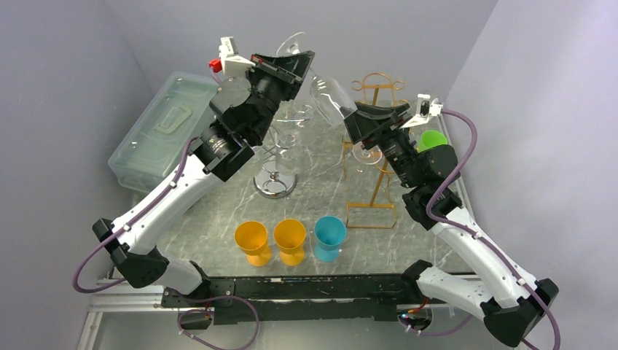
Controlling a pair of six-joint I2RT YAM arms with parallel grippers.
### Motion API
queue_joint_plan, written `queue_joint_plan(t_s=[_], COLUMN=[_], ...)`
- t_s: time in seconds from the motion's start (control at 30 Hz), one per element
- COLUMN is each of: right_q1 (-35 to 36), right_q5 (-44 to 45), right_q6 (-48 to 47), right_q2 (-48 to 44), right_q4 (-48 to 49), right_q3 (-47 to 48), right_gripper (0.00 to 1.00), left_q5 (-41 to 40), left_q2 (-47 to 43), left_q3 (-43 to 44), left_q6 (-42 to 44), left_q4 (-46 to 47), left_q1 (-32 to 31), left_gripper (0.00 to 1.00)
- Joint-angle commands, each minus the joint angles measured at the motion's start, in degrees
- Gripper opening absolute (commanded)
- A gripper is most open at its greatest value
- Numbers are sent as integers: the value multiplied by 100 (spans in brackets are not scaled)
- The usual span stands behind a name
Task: Take the wine glass off the wine glass rack
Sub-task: Place the wine glass at the center of the board.
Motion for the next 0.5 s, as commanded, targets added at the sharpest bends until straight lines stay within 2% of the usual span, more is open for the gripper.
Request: queue_joint_plan(t_s=[0.0,0.23,0.33,0.4,0.47], right_q1=[31,37,46,59,68], right_q5=[-12,120,208,269,294], right_q6=[307,520,582,607,647], right_q2=[65,236,262,271,247], right_q4=[699,830,804,754,731], right_q3=[289,396,448,483,476], right_gripper=[42,24,13,0,0], left_q5=[7,74,73,104,163], left_q2=[-314,-306,-376,-415,-441], left_q3=[-137,-308,-432,-477,-498], left_q6=[-394,-697,-715,-685,-659], left_q4=[698,818,875,866,819], left_q1=[7,9,9,7,7], left_gripper=[0,0,0,0,0])
